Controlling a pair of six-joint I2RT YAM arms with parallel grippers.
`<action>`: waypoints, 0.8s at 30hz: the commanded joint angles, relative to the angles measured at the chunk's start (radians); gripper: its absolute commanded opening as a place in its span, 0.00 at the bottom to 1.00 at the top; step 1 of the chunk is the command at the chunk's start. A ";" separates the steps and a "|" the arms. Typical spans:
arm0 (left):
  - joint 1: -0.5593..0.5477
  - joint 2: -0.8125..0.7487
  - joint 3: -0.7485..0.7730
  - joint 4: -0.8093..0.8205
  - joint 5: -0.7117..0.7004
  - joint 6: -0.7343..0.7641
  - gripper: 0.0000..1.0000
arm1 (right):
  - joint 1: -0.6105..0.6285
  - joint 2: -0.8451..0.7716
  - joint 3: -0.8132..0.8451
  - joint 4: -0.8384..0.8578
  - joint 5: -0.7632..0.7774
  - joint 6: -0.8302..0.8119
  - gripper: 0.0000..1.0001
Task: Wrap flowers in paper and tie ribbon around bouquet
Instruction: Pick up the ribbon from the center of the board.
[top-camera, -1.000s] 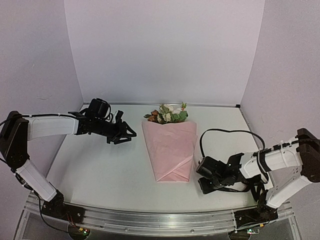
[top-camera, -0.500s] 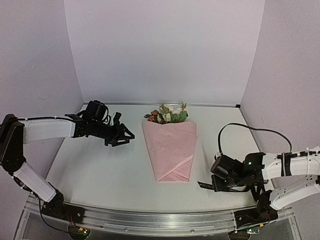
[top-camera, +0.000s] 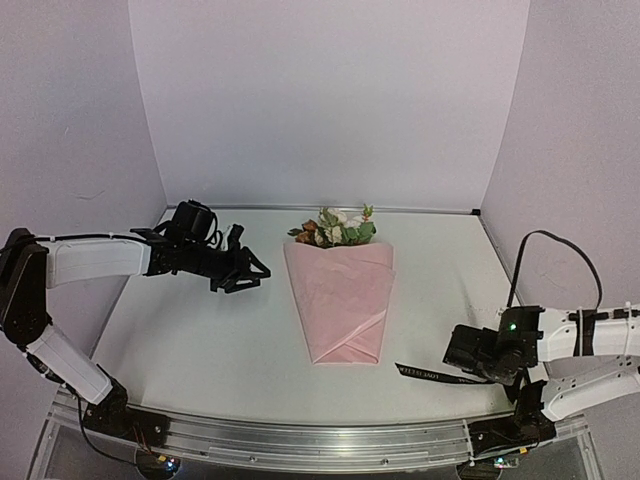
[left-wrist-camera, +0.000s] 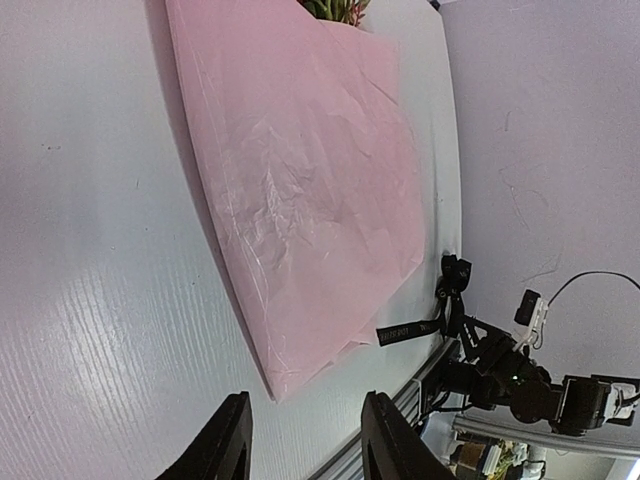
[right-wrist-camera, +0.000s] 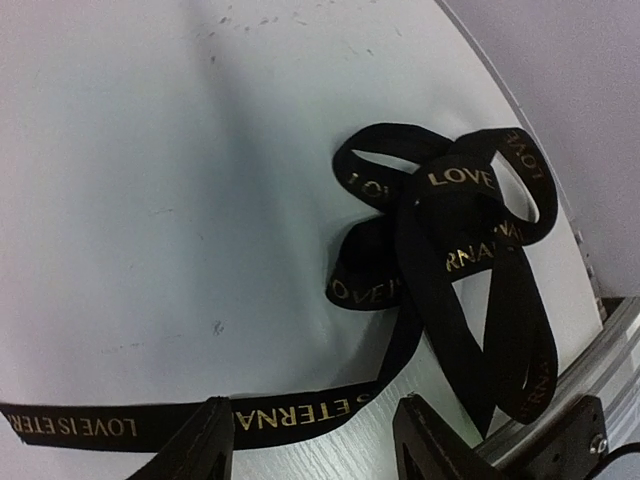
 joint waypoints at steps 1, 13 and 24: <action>-0.004 -0.022 0.036 0.036 0.014 -0.004 0.39 | 0.001 -0.003 -0.030 -0.067 0.058 0.282 0.58; -0.004 -0.014 0.044 0.039 0.018 -0.010 0.39 | -0.011 0.064 -0.029 -0.067 -0.039 0.402 0.55; -0.004 -0.013 0.037 0.052 0.022 -0.014 0.39 | -0.036 0.157 -0.091 0.116 -0.129 0.447 0.54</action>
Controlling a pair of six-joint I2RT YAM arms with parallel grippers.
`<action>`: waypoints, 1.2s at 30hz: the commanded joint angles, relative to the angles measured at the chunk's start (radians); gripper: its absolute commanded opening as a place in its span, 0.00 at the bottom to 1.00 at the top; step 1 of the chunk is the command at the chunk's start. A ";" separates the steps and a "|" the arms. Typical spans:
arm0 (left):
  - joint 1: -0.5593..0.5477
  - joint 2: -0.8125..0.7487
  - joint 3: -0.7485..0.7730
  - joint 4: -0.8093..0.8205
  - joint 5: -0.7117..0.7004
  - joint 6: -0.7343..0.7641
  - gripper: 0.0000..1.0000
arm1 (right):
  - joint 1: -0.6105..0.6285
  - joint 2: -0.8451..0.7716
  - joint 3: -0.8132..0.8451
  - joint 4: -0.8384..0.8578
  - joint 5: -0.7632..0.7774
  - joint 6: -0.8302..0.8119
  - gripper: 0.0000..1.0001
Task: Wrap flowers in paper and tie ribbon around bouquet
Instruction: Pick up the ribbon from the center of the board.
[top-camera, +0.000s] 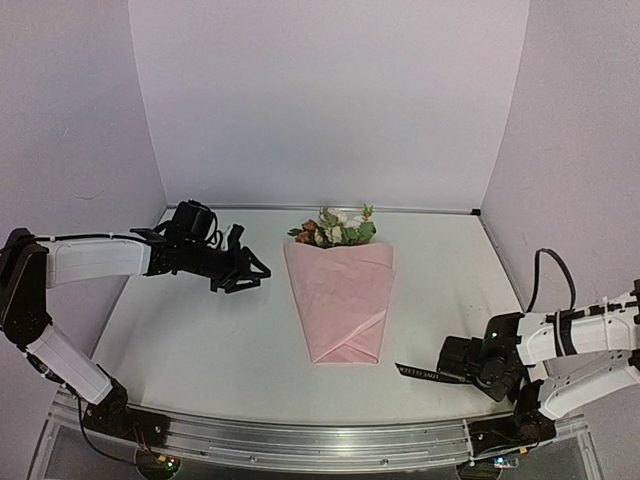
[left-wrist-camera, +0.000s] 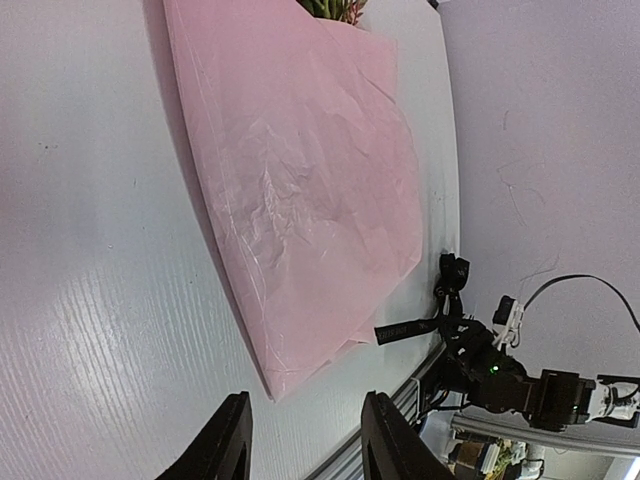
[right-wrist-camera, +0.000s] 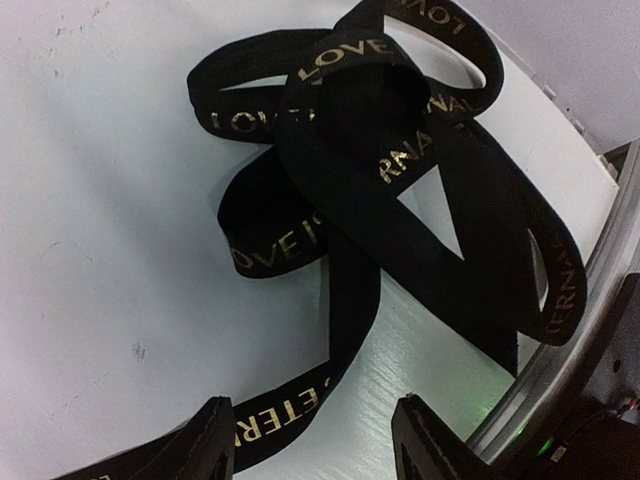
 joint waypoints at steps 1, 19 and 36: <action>-0.004 -0.013 0.035 0.051 0.015 -0.013 0.39 | -0.021 0.044 -0.044 0.117 -0.044 0.038 0.54; -0.091 -0.062 0.024 0.168 0.019 0.030 0.43 | -0.076 -0.079 0.063 0.212 0.093 -0.358 0.00; -0.363 0.024 0.129 0.348 -0.059 0.480 0.71 | -0.078 -0.012 0.555 0.307 -0.204 -0.666 0.00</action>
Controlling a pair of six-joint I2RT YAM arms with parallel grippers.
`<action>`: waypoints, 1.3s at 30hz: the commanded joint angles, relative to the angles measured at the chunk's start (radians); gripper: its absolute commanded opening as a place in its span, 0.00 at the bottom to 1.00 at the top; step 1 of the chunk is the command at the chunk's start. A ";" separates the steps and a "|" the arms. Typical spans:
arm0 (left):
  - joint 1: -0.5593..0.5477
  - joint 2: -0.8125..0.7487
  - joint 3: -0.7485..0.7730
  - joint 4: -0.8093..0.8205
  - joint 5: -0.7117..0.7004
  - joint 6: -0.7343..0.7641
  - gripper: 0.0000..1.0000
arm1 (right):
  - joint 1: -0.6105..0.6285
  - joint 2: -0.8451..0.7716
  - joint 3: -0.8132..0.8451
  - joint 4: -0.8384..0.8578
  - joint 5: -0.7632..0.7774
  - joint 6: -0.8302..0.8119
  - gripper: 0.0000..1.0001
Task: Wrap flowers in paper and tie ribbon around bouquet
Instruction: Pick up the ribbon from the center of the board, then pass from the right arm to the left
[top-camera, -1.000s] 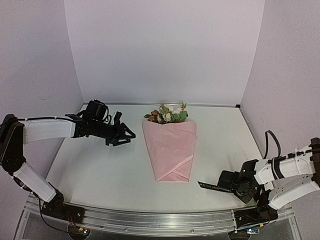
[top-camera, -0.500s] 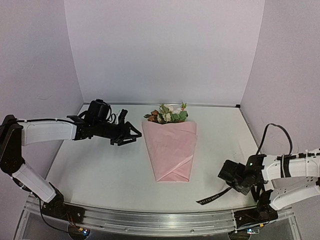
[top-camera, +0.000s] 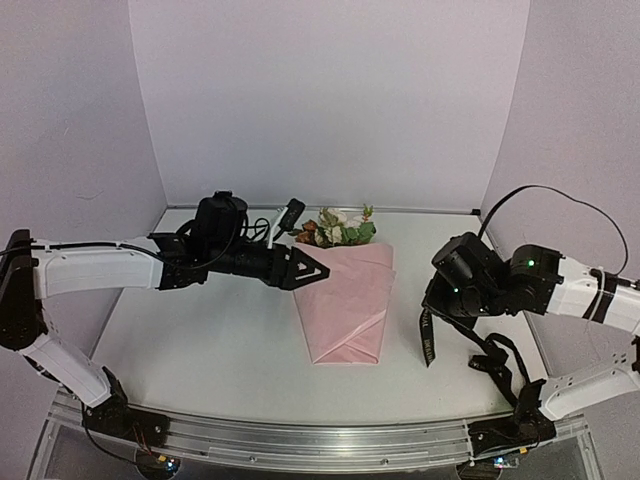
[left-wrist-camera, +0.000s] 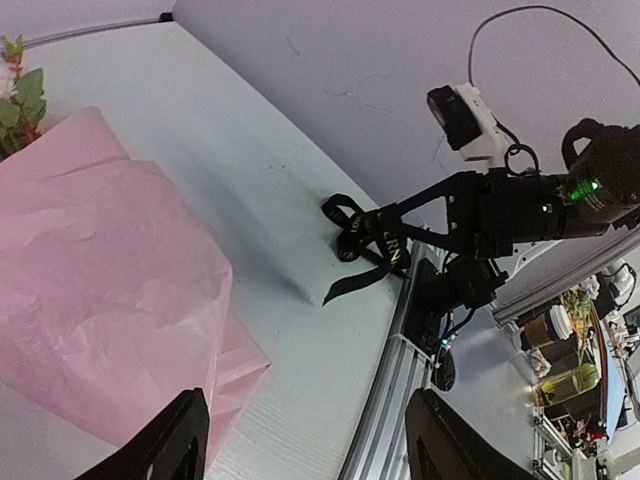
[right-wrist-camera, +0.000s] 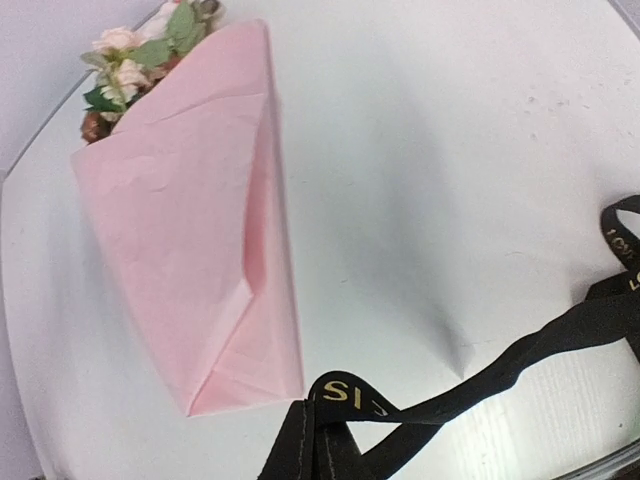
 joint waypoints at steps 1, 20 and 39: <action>-0.070 0.047 0.039 0.119 -0.040 0.128 0.71 | -0.002 0.052 0.086 0.105 -0.130 -0.012 0.00; -0.192 0.200 0.077 0.176 -0.195 0.207 0.71 | 0.000 0.293 0.213 0.419 -0.397 0.288 0.00; -0.192 0.057 0.006 0.122 -0.562 0.109 0.00 | -0.050 0.122 0.072 0.290 -0.394 -0.049 0.73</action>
